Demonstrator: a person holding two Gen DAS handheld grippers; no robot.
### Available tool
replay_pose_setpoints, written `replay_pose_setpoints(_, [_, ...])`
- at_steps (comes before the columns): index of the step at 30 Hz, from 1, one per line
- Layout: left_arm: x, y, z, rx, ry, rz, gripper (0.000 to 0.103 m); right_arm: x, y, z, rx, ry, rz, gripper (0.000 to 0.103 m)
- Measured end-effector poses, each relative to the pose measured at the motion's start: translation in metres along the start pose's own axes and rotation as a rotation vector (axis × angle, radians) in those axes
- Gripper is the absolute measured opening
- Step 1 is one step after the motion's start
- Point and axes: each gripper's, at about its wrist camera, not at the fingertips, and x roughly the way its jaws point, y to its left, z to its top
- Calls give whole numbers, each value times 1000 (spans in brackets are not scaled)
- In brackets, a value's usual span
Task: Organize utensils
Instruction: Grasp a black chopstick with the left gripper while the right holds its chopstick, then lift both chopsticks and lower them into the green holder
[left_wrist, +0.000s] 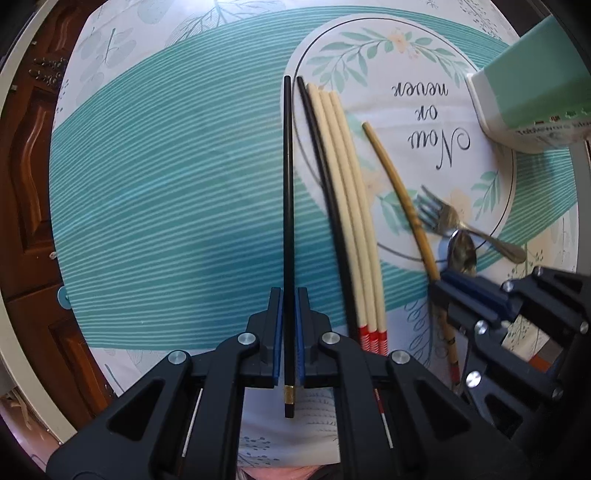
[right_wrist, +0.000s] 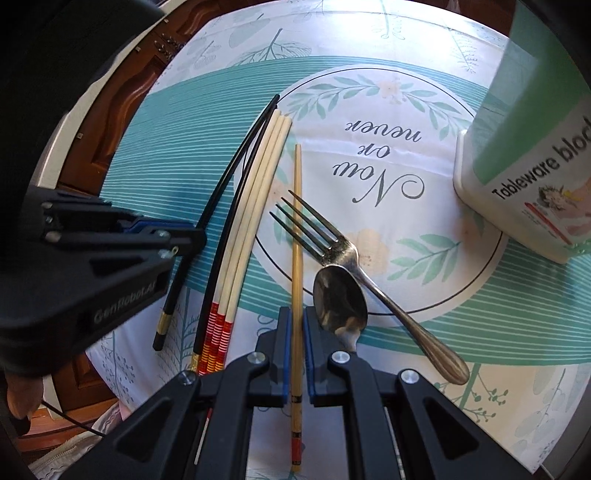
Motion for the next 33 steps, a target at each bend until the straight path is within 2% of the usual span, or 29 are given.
replay_pose_setpoints(5, [-5,3,-13,-5,-9,-19,4,5,19,9,-61,29,-86,6])
replay_pose_setpoints(9, [-29,9,-23,-10,-80,-59,4,7,26,11,-108,44,-105,6])
replay_pose_setpoints(12, [-56,4,-31,-6,-171,-75,4,5,17,13,-64,58,1,5])
replay_pose_setpoints(14, [-79,-2,-36,-1,-252,-87,4,-3,6,9,-17,23,94,5])
replay_pose_setpoints(15, [-91,-6,-37,-2,-294,-96,4,-10,1,6,1,-6,157,5])
replay_pose_setpoints(20, [-147,-12,-39,-14,-489,-159,4,-58,-21,-15,49,-199,300,5])
replay_pose_setpoints(25, [-215,-24,-29,-10,-670,-211,4,-118,-47,-34,83,-446,296,5])
replay_pose_setpoints(29, [-266,-52,-15,-5,-817,-250,4,-173,-71,-40,131,-654,262,4])
replay_pose_setpoints(33, [-300,-78,4,-11,-904,-285,4,-224,-98,-39,193,-833,211,4])
